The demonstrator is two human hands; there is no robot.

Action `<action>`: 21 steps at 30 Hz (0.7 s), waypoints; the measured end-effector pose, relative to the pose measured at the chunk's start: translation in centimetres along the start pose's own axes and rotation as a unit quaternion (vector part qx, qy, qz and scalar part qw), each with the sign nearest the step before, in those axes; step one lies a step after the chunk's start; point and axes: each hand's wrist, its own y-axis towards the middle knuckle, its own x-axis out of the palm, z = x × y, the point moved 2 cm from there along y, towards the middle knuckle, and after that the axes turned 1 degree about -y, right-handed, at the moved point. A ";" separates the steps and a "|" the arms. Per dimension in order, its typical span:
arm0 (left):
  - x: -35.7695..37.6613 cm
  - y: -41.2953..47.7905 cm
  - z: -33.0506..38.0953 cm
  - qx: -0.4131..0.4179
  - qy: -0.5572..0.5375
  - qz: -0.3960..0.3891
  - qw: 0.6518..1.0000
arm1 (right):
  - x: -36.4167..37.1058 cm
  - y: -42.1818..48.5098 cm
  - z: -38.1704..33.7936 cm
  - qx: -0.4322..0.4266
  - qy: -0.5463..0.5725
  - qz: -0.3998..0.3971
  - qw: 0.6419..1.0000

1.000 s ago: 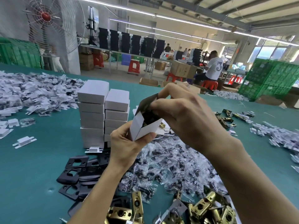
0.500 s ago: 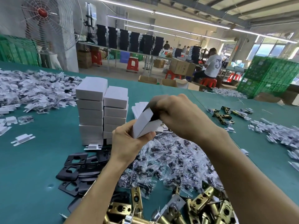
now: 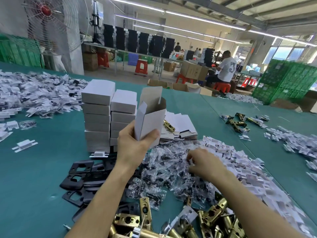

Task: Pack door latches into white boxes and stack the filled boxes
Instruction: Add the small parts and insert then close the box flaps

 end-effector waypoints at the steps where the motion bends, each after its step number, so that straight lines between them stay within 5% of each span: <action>1: 0.0 0.0 -0.1 0.000 -0.003 -0.001 1.000 | 0.2 0.0 0.1 -0.001 0.013 0.008 1.000; 11: -0.2 0.2 -0.8 -0.042 0.014 0.009 0.999 | -0.9 -0.1 1.2 -0.017 0.125 -0.050 0.991; 15: -0.2 0.1 -0.8 -0.048 0.022 0.008 0.999 | -1.3 -0.2 1.1 -0.028 0.083 -0.073 0.994; 18: -0.2 0.0 -0.8 -0.050 0.029 -0.002 0.998 | -2.8 -0.5 0.9 -0.042 0.131 -0.039 0.990; 21: 0.0 -0.1 -0.6 -0.052 0.029 -0.024 0.998 | -5.5 -1.1 0.5 -0.056 0.234 0.087 0.967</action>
